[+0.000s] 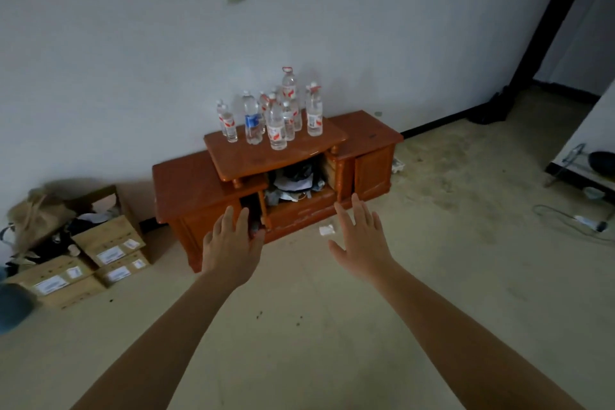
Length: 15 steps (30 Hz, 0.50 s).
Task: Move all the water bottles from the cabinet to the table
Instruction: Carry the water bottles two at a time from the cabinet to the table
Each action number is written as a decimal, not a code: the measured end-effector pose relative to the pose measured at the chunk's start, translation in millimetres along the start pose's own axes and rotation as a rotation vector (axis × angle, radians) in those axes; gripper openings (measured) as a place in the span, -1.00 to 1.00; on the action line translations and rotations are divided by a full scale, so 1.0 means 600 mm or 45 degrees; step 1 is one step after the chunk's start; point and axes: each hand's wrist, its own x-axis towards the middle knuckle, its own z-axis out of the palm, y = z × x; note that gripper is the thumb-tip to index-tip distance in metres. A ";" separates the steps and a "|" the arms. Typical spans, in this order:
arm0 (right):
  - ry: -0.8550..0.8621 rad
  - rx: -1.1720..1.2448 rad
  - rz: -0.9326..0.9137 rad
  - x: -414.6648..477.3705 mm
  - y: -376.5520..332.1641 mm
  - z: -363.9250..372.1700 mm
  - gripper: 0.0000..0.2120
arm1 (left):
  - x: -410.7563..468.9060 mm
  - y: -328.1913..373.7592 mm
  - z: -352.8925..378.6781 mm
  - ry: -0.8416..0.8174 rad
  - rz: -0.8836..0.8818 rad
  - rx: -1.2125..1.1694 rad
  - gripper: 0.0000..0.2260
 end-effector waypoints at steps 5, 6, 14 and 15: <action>0.082 -0.001 0.036 0.211 -0.001 -0.015 -0.25 | 0.216 -0.035 -0.028 0.019 0.001 -0.001 -0.43; 0.079 0.002 0.055 0.254 0.006 -0.011 -0.25 | 0.263 -0.039 -0.027 0.006 -0.007 -0.017 -0.43; -0.033 0.057 0.075 0.575 0.072 0.102 -0.26 | 0.557 -0.068 0.074 -0.135 -0.111 -0.031 -0.41; -0.043 0.072 0.058 0.621 0.078 0.117 -0.26 | 0.594 -0.073 0.085 -0.147 -0.132 -0.028 -0.41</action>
